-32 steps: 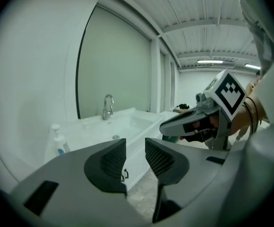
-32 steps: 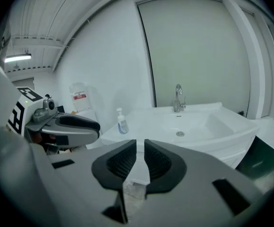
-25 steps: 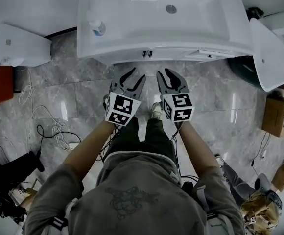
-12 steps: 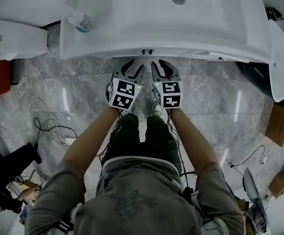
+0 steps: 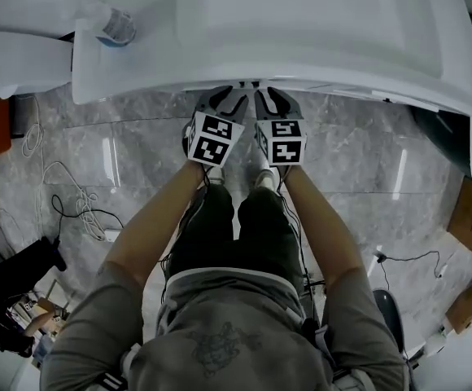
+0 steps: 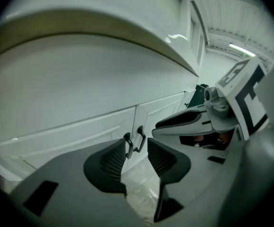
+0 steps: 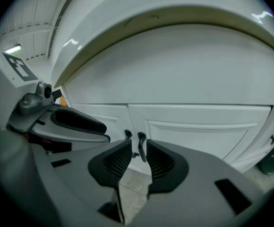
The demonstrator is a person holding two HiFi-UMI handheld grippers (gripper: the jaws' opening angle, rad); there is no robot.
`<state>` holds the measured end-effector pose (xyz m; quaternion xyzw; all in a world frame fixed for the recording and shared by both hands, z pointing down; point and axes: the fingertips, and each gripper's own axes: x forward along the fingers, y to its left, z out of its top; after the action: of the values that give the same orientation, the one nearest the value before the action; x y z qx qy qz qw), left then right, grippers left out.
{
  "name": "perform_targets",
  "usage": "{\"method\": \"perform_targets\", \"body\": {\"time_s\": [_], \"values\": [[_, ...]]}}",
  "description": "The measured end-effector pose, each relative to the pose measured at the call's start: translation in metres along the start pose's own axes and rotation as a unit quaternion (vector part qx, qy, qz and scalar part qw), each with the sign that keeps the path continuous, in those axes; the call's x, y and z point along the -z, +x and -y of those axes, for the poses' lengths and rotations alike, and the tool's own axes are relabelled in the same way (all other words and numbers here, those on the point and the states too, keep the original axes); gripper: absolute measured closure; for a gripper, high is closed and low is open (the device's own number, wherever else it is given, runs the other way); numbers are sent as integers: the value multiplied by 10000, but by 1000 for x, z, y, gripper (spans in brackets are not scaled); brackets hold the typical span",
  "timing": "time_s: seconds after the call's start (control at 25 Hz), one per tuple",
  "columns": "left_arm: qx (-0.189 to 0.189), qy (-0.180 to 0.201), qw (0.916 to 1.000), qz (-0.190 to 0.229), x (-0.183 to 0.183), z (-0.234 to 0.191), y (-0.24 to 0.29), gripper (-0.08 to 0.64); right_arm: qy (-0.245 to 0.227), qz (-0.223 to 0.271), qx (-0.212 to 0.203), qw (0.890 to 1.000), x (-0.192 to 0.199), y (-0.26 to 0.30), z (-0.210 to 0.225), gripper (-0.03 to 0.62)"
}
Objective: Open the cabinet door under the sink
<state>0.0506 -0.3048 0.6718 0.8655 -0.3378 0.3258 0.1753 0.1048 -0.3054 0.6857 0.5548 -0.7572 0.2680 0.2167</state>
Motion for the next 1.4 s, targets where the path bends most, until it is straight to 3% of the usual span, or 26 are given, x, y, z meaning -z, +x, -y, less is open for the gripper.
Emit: {"method": "perform_targets", "body": {"time_s": [0.16,0.44,0.68,0.88,1.04,1.24,1.4], "values": [[-41,-337,9994,-68,15,-5,23,411,-114,-15,-41,9999,14,17,2,491],[-144,-369,9992,-68,25,-18,51,414,-150,81,-59,9998,18,41,4,492],[-133,-25,9999,51,20,-25,58,414,-362,91,-226,9990,15,48,2,505],[-174,518,9985,-28,25,-20,58,414,-657,-165,-362,9970,29,54,-1,515],[-129,569,9981,-182,34,-16,67,427,-843,-98,-324,9959,30,59,2,515],[-56,847,9963,-141,31,-13,73,492,-1054,36,-692,9920,30,58,-3,535],[-48,951,9955,-4,32,-10,73,508,-1111,51,-701,9913,31,56,-2,538]]}}
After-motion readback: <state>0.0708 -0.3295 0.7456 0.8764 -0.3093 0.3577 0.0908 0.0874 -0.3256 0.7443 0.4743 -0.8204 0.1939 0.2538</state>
